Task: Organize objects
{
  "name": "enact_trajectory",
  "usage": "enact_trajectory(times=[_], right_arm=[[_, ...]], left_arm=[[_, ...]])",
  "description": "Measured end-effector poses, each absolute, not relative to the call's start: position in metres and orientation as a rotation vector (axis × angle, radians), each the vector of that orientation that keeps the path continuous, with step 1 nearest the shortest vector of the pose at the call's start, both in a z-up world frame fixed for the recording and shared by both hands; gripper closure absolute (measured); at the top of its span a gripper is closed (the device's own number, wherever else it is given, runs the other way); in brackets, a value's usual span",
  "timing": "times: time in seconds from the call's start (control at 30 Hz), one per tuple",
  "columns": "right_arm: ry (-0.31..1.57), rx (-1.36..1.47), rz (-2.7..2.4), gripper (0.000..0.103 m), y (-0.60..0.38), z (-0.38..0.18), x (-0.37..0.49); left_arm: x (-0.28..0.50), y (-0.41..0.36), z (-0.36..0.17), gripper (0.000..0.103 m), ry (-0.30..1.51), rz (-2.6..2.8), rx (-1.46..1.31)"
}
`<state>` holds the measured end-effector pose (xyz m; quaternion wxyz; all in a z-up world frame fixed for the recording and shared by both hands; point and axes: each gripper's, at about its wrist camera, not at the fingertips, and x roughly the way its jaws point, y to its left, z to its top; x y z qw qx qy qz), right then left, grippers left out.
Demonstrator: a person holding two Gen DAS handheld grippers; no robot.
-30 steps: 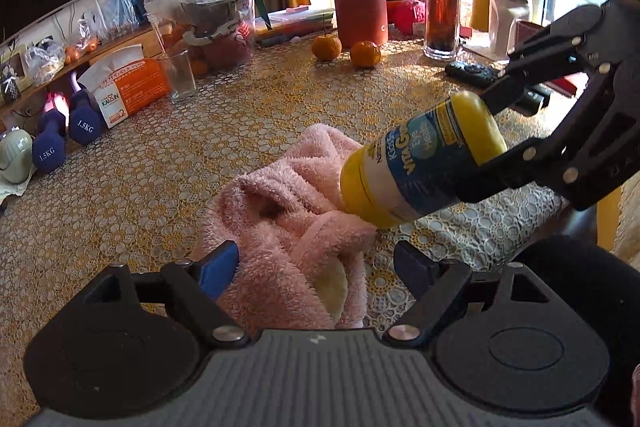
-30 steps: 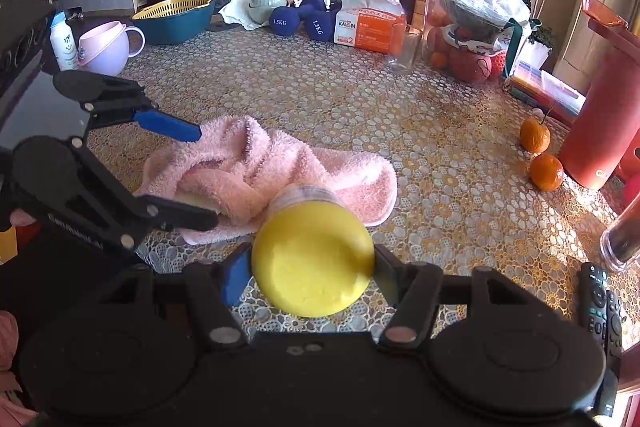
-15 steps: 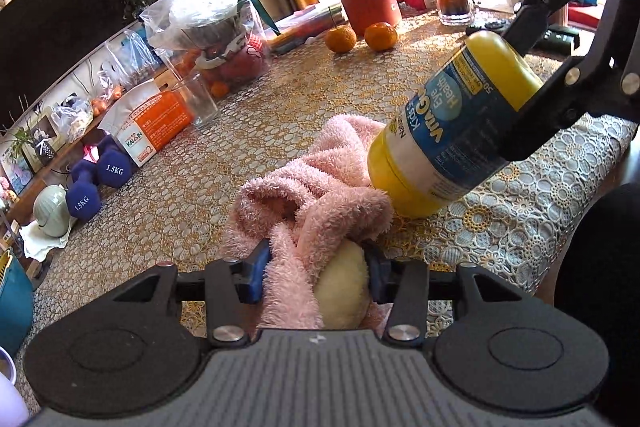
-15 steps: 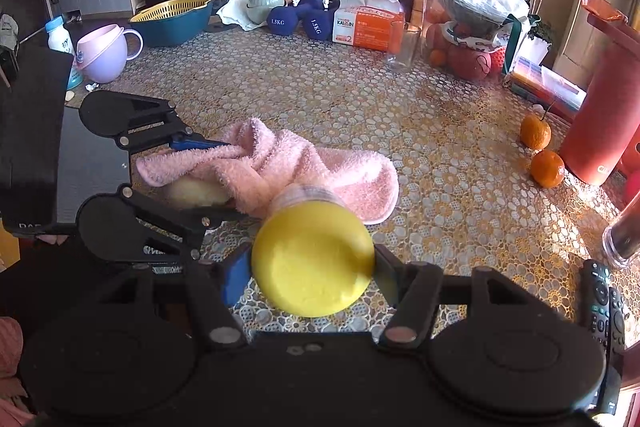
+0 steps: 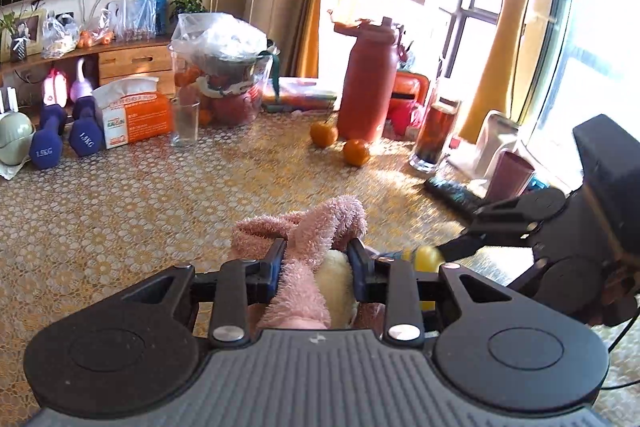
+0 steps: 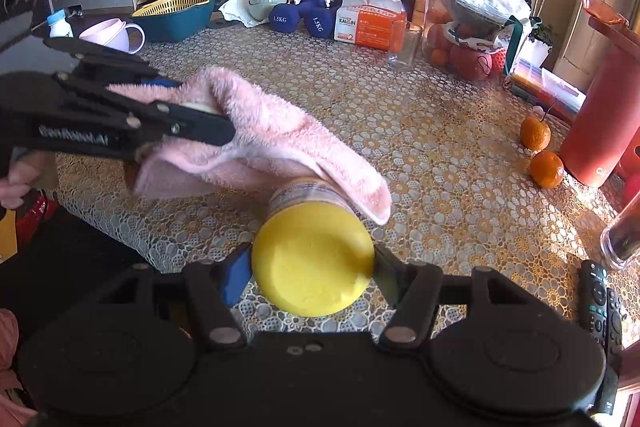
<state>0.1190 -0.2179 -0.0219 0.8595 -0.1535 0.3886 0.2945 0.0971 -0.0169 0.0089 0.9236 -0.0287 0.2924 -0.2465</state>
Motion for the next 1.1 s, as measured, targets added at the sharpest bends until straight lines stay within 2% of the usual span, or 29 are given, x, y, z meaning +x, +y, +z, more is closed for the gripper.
enact_trajectory(times=[0.13, 0.37, 0.8, 0.97, 1.1], right_arm=[[0.812, -0.320, 0.618, 0.041, -0.218, -0.022, 0.119], [0.820, -0.292, 0.618, 0.041, -0.222, -0.022, 0.121], [0.818, -0.272, 0.617, 0.041, -0.223, -0.021, 0.123], [0.816, -0.282, 0.615, 0.041, -0.220, -0.021, 0.122], [0.816, -0.283, 0.614, 0.041, -0.220, -0.021, 0.122]], left_arm=[[0.098, -0.036, 0.021, 0.072, 0.620, -0.601, -0.130], [0.111, -0.060, -0.001, 0.072, 0.664, -0.608, -0.089], [0.143, -0.032, -0.044, 0.074, 0.793, -0.408, -0.038], [0.128, -0.018, -0.020, 0.082, 0.726, -0.449, -0.103], [0.116, -0.019, 0.005, 0.082, 0.673, -0.521, -0.144]])
